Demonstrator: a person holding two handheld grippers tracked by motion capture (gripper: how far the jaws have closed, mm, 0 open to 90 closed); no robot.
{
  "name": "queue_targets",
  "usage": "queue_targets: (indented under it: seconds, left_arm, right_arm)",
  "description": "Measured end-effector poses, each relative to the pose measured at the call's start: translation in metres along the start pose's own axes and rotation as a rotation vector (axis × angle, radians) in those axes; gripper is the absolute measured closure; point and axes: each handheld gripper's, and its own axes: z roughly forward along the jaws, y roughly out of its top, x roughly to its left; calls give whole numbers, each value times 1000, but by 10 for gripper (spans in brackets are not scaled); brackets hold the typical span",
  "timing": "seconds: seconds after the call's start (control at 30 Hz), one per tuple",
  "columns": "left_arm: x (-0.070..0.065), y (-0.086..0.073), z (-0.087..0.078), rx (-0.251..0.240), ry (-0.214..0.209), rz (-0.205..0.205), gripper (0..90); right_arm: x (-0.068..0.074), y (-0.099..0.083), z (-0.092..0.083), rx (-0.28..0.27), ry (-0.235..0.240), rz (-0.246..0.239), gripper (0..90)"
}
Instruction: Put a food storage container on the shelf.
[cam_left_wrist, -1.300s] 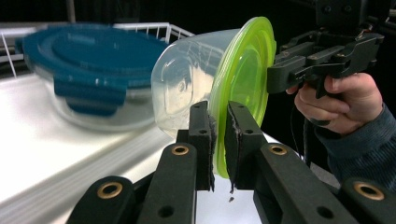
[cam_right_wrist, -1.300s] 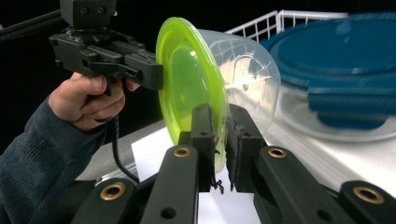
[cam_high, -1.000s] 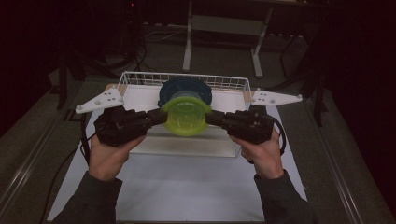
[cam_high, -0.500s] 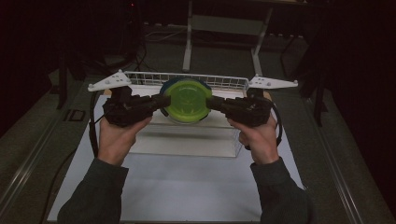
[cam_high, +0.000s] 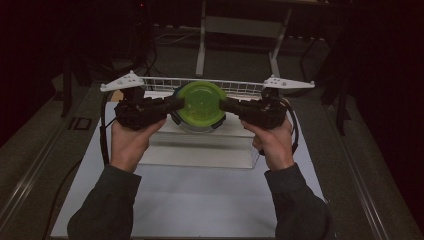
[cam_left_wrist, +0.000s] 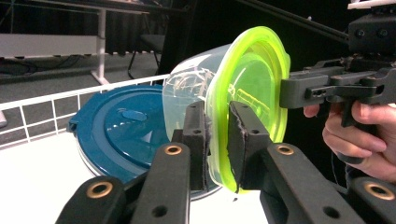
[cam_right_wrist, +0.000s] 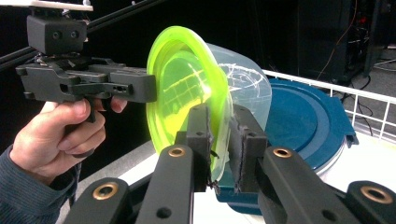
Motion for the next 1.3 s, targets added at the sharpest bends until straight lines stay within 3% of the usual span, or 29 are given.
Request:
queue_targets:
  seconds: [0.3,0.57,0.9,1.13,1.3]
  left_arm:
    - [2,4,5,-18,21,-5,700]
    - [3,9,9,-51,28,-18,610]
    - [17,12,16,-45,79,-55,603]
    - [15,11,21,-49,75,-59,596]
    - [14,11,22,-48,81,-58,590]
  right_arm:
    - [-2,6,5,-2,-14,6,746]
    - [-11,14,13,-12,-35,56,728]
    - [-14,21,21,-13,-54,67,712]
    - [-22,23,25,-17,-69,102,624]
    - [-24,22,27,-1,-90,89,541]
